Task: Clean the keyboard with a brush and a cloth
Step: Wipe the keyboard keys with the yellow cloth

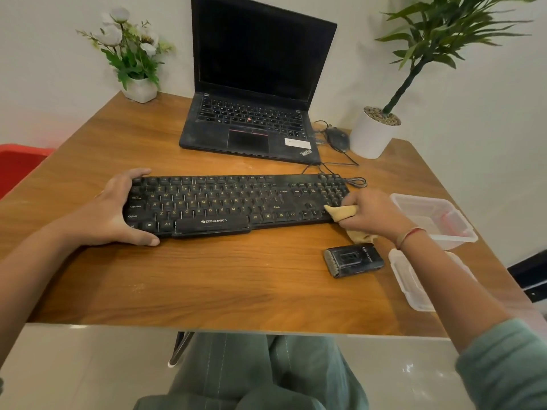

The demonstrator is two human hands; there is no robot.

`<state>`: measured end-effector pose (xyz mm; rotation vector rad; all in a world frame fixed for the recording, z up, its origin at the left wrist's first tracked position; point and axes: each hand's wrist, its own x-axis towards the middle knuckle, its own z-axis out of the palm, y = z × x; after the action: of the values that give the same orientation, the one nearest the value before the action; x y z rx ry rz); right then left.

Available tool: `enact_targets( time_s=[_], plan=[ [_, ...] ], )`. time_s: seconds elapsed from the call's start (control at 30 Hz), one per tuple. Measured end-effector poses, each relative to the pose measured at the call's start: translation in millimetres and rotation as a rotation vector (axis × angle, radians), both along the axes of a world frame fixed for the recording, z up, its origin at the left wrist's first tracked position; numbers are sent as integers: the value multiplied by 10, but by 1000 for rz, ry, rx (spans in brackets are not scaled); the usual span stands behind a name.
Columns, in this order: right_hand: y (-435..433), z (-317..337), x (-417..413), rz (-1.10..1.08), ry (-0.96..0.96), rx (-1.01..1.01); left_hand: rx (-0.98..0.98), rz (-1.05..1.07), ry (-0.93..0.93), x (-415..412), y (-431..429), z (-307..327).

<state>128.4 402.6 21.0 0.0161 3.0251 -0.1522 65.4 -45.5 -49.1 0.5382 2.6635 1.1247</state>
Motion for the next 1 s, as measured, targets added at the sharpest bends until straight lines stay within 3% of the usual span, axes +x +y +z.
enact_targets(
  time_s=[0.17,0.3,0.47,0.57,0.8,1.0],
  plan=[
    [-66,-30,0,-42,-16,-98,-13,8,13,-12,-14,-9],
    [196,81,8,-204,-19,43,8,-1,-10,-41,-54,-28],
    [300,366,-170,-377,279,-193,29,-32,0,-115,-225,-94],
    [326,354,-399,-426,374,-127,51,-40,17,-143,-256,-144],
    [169,-26,-592,-364,193,-58,53,3,53,-219,-300,-299],
    [219,-16,-294,-234,40,-11,70,32,46,-353,-393,-447]
  ],
)
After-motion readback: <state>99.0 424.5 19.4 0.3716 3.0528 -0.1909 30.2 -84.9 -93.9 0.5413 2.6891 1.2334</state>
